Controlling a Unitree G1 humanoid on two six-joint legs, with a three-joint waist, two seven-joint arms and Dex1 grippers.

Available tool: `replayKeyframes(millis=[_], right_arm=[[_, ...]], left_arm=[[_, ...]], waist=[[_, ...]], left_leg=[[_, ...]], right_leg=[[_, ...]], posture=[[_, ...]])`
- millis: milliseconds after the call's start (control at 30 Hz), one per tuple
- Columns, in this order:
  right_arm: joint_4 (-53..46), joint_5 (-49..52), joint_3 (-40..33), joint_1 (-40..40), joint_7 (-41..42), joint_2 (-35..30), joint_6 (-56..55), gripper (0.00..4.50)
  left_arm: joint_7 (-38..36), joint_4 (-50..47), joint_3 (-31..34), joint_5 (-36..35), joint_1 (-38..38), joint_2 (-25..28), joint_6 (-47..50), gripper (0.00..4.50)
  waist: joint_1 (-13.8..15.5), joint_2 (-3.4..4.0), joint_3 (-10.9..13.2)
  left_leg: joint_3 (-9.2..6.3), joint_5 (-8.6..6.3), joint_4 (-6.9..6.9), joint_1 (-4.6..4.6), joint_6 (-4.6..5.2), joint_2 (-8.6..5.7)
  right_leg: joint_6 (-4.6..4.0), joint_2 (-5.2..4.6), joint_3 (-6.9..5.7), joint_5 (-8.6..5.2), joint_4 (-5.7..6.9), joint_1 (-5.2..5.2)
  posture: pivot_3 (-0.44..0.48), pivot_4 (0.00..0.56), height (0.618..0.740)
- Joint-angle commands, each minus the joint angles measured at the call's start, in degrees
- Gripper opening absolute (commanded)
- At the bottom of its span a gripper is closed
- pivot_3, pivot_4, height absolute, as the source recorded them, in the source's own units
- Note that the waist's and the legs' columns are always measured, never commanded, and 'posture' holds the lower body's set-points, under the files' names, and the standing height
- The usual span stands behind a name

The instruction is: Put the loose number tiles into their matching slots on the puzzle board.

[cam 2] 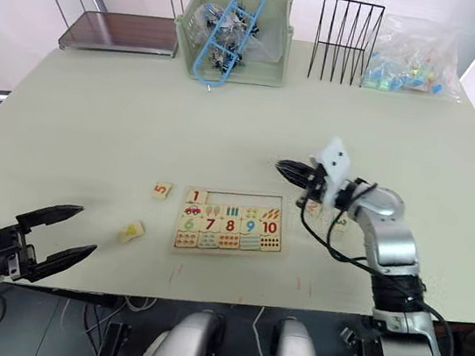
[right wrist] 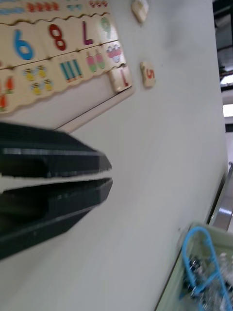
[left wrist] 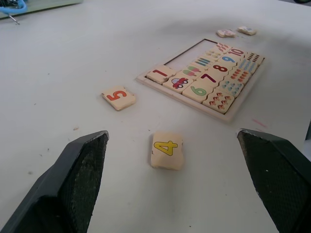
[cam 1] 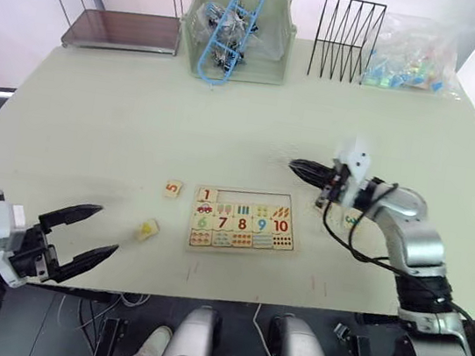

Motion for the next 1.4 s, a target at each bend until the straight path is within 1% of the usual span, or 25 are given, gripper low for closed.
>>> replayKeyframes(millis=[33, 67, 100, 133, 167, 233, 400, 467, 633, 867, 1033, 1400], right_arm=[[-4.2, 4.3, -5.9, 4.4, 0.5, -3.1, -2.6, 2.22], [-4.5, 4.8, -6.8, 6.2, 0.8, -4.1, -3.1, 2.68], [-5.0, 5.7, -8.3, 8.6, 1.1, -5.2, -3.4, 3.38], [-5.4, 6.6, -10.0, 10.9, 1.4, -6.2, -3.8, 3.83], [-5.8, 7.5, -11.3, 12.7, 1.4, -7.0, -4.0, 4.47], [-6.4, 9.1, -12.9, 15.2, 1.6, -8.1, -4.1, 4.47], [-7.6, 11.6, -19.8, 27.0, 3.1, -10.9, -6.5, 4.47], [-7.4, 12.4, -21.0, 29.7, 3.4, -11.2, -7.7, 4.47], [-2.7, 11.1, -23.9, 36.3, 6.4, -11.8, -15.5, 4.47], [0.3, 11.6, -23.4, 38.4, 8.5, -11.5, -21.3, 4.47], [0.6, 12.3, -22.9, 38.6, 9.0, -11.2, -22.8, 4.47], [1.2, 12.2, -21.8, 38.1, 9.3, -10.9, -25.3, 4.47]], left_arm=[[0.8, -0.6, 0.2, 0.0, 0.7, -0.4, -0.9, 4.5], [1.0, -0.6, 0.0, 0.1, 0.8, -0.5, -0.8, 4.5], [1.4, -0.4, -0.2, 0.4, 0.7, -0.6, -0.9, 4.5], [1.7, -0.1, -0.4, 0.6, 0.5, -0.8, -1.0, 4.5], [2.0, 0.1, -0.5, 0.8, 0.4, -0.9, -1.1, 4.5], [2.7, 0.5, -0.6, 1.2, 0.2, -1.0, -1.0, 4.5], [2.3, 1.8, -0.6, 1.9, 1.0, -0.5, -1.8, 4.5], [2.4, 2.2, -0.7, 2.4, 1.2, -0.4, -2.5, 4.5], [1.8, 3.8, -0.7, 2.6, 1.8, -0.3, -3.7, 4.5], [1.4, 5.1, -0.9, 2.8, 1.2, -0.1, -4.8, 4.5], [0.8, 6.0, -0.9, 2.9, 0.7, 0.0, -5.4, 4.5], [0.8, 7.5, -1.7, 3.0, -1.1, -0.5, -6.6, 4.5]], waist=[[0.0, 0.0, 0.0], [0.0, 0.0, 0.0], [0.0, -0.01, 0.0], [0.0, -0.01, 0.0], [0.0, -0.01, 0.0], [-0.1, 0.0, 0.0], [0.2, -0.07, 0.0], [0.3, -0.06, 0.0], [0.2, -0.09, -0.1], [0.2, -0.1, -0.1], [0.3, -0.1, -0.1], [0.5, -0.1, -0.1]], left_leg=[[0.01, 0.0, 0.0, 0.0, 0.0, 0.0], [0.03, 0.0, 0.0, 0.01, 0.01, 0.0], [0.03, 0.0, 0.01, 0.03, 0.01, 0.0], [0.03, 0.0, 0.01, 0.05, 0.01, 0.01], [0.02, 0.0, 0.01, 0.09, 0.01, 0.02], [0.04, 0.0, 0.02, 0.1, 0.02, 0.03], [0.13, 0.01, 0.12, 0.17, 0.03, 0.1], [0.14, 0.01, 0.12, 0.17, 0.03, 0.1], [0.32, 0.02, 0.14, 0.33, 0.04, 0.13], [0.46, 0.01, 0.14, 0.51, 0.04, 0.22], [0.47, 0.01, 0.14, 0.5, 0.04, 0.22], [0.48, 0.01, 0.14, 0.52, 0.04, 0.22]], right_leg=[[0.0, 0.0, 0.01, 0.0, -0.01, 0.01], [0.01, 0.0, 0.03, 0.0, -0.01, 0.01], [0.01, 0.01, 0.03, 0.0, -0.01, 0.02], [0.01, 0.02, 0.03, 0.0, -0.01, 0.04], [0.0, 0.04, 0.02, 0.0, 0.0, 0.07], [0.01, 0.07, 0.05, -0.01, 0.0, 0.09], [0.01, 0.14, 0.13, -0.02, 0.01, 0.15], [0.02, 0.15, 0.12, -0.02, -0.03, 0.18], [-0.1, 0.16, 0.29, -0.12, -0.01, 0.25], [0.08, 0.26, 0.46, -0.25, 0.0, 0.34], [-0.1, 0.26, 0.47, -0.12, 0.0, 0.34], [-0.11, 0.26, 0.47, -0.12, 0.01, 0.34]], posture=[[0.0, 0.15, 0.739], [0.0, 0.15, 0.739], [0.0, 0.15, 0.739], [0.0, 0.15, 0.739], [0.0, 0.15, 0.739], [0.0, 0.15, 0.739], [0.0, 0.15, 0.739], [0.0, 0.15, 0.739], [0.0, 0.15, 0.739], [0.0, 0.15, 0.739], [0.0, 0.15, 0.739], [0.0, 0.15, 0.739]])
